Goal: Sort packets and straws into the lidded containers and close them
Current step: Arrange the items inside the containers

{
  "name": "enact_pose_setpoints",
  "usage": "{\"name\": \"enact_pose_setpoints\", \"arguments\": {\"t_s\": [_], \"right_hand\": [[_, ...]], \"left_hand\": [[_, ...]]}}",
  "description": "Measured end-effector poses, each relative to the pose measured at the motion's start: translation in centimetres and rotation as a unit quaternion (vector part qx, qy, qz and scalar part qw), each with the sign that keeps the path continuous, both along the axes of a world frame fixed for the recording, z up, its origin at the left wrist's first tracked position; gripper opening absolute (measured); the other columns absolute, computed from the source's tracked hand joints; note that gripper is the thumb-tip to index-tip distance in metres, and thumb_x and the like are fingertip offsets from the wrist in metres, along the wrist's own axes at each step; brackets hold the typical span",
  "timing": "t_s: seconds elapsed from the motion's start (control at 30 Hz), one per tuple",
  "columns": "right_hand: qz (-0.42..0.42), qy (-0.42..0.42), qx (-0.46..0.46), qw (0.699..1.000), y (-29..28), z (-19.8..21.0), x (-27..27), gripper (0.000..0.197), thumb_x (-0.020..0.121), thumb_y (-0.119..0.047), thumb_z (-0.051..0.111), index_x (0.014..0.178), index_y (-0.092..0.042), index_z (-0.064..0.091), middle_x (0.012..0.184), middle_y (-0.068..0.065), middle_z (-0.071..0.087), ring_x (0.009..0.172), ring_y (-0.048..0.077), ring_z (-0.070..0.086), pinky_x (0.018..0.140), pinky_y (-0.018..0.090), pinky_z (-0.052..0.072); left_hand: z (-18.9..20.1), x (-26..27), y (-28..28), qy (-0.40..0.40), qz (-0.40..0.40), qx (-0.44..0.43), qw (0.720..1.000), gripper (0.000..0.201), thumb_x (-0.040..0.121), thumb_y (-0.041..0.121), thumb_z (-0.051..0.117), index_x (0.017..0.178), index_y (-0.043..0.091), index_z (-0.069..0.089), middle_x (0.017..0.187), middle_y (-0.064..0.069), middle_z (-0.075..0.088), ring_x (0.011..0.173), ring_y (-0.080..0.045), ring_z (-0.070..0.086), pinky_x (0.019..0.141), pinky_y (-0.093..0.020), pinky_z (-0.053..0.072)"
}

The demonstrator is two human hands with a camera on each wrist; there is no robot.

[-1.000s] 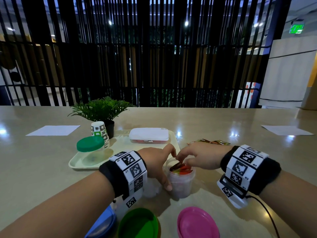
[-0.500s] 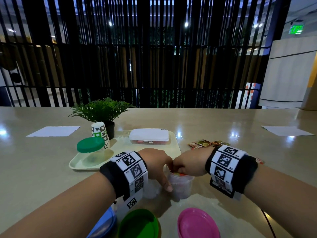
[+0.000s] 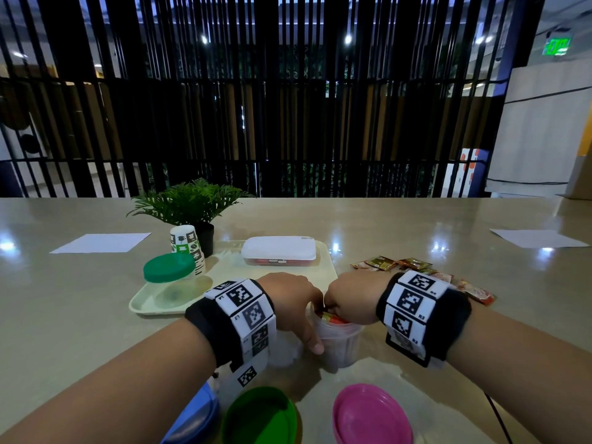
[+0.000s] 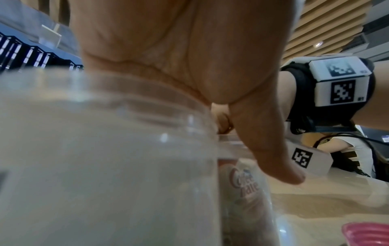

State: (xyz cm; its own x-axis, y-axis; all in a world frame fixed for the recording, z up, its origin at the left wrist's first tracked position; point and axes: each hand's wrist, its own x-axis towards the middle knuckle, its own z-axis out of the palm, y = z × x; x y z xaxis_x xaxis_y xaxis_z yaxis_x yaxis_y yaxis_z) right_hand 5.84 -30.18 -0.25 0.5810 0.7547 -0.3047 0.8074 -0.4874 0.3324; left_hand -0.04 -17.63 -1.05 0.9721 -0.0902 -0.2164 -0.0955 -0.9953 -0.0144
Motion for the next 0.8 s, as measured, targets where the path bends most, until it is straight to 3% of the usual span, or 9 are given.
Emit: {"name": "enact_pose_setpoints", "arguments": {"t_s": [0.1, 0.17, 0.23, 0.33, 0.4, 0.5, 0.63, 0.7, 0.8], "right_hand": [[-0.012, 0.060, 0.030, 0.998, -0.6, 0.6, 0.2, 0.038, 0.103, -0.032, 0.033, 0.123, -0.013, 0.059, 0.112, 0.006, 0.063, 0.102, 0.022, 0.057, 0.087, 0.032, 0.044], [-0.030, 0.097, 0.087, 0.991, -1.4, 1.3, 0.2, 0.038, 0.099, -0.040, 0.040, 0.123, -0.017, 0.060, 0.115, 0.002, 0.063, 0.104, 0.019, 0.057, 0.090, 0.032, 0.046], [-0.025, 0.095, 0.140, 0.985, -2.2, 2.1, 0.2, 0.032, 0.092, -0.043, 0.054, 0.117, -0.024, 0.061, 0.111, -0.007, 0.062, 0.102, 0.013, 0.056, 0.087, 0.030, 0.048], [0.005, 0.077, 0.181, 0.980, -2.6, 2.6, -0.1, 0.015, 0.084, -0.035, 0.066, 0.097, -0.028, 0.067, 0.097, -0.010, 0.062, 0.091, 0.010, 0.055, 0.076, 0.027, 0.048], [0.011, 0.070, 0.165, 0.984, -2.2, 2.4, -0.7, 0.013, 0.084, -0.033, 0.066, 0.095, -0.026, 0.069, 0.093, -0.009, 0.064, 0.087, 0.011, 0.057, 0.070, 0.025, 0.047], [0.025, 0.029, 0.133, 0.990, -1.3, 1.7, -1.3, 0.017, 0.088, -0.034, 0.061, 0.101, -0.027, 0.070, 0.083, -0.009, 0.059, 0.083, 0.015, 0.058, 0.065, 0.025, 0.042], [0.047, 0.026, 0.123, 0.991, -0.9, 1.4, -1.3, 0.021, 0.088, -0.026, 0.060, 0.108, -0.029, 0.067, 0.094, -0.008, 0.061, 0.085, 0.014, 0.052, 0.072, 0.026, 0.037], [0.060, 0.027, 0.130, 0.989, -0.9, 1.3, -1.3, 0.020, 0.088, -0.025, 0.060, 0.106, -0.031, 0.067, 0.092, -0.010, 0.058, 0.087, 0.014, 0.049, 0.076, 0.025, 0.033], [0.065, 0.017, 0.139, 0.988, -1.1, 1.5, -0.8, 0.017, 0.084, -0.026, 0.066, 0.100, -0.033, 0.069, 0.087, -0.014, 0.056, 0.094, 0.015, 0.049, 0.089, 0.031, 0.037]], "left_hand": [[-0.1, 0.1, 0.1, 0.008, 0.005, -0.002, 1.000, 0.074, 0.070, 0.057, 0.077, 0.134, 0.029, 0.053, 0.123, 0.005, 0.061, 0.113, -0.018, 0.054, 0.092, -0.032, 0.042], [-0.1, 0.1, 0.1, 0.011, 0.002, 0.007, 1.000, 0.075, 0.071, 0.058, 0.076, 0.136, 0.029, 0.051, 0.123, 0.004, 0.060, 0.114, -0.019, 0.054, 0.090, -0.031, 0.040], [0.0, 0.1, 0.0, 0.012, -0.003, 0.017, 1.000, 0.078, 0.073, 0.059, 0.074, 0.140, 0.029, 0.047, 0.125, 0.003, 0.059, 0.116, -0.019, 0.053, 0.089, -0.031, 0.039], [-0.1, 0.0, 0.1, 0.005, 0.008, -0.007, 1.000, 0.089, 0.070, 0.056, 0.078, 0.144, 0.031, 0.035, 0.133, 0.002, 0.054, 0.122, -0.021, 0.050, 0.097, -0.034, 0.039], [-0.2, 0.0, 0.2, -0.011, 0.016, -0.027, 0.999, 0.096, 0.064, 0.056, 0.082, 0.141, 0.030, 0.032, 0.135, 0.001, 0.054, 0.121, -0.022, 0.051, 0.102, -0.039, 0.042], [-0.3, -0.1, 0.3, -0.019, 0.025, -0.037, 0.999, 0.095, 0.062, 0.055, 0.084, 0.136, 0.025, 0.032, 0.131, -0.001, 0.056, 0.116, -0.023, 0.054, 0.099, -0.041, 0.045], [-0.4, -0.1, 0.3, -0.024, 0.024, -0.047, 0.998, 0.094, 0.061, 0.054, 0.085, 0.136, 0.025, 0.034, 0.130, 0.002, 0.057, 0.115, -0.022, 0.055, 0.099, -0.040, 0.045], [-0.4, -0.1, 0.3, -0.025, 0.021, -0.046, 0.998, 0.092, 0.062, 0.053, 0.085, 0.134, 0.025, 0.036, 0.128, 0.002, 0.058, 0.114, -0.021, 0.055, 0.098, -0.039, 0.045], [-0.5, -0.1, 0.4, -0.026, 0.016, -0.043, 0.999, 0.093, 0.061, 0.055, 0.085, 0.135, 0.024, 0.036, 0.129, 0.001, 0.057, 0.116, -0.022, 0.055, 0.100, -0.041, 0.045]]}}
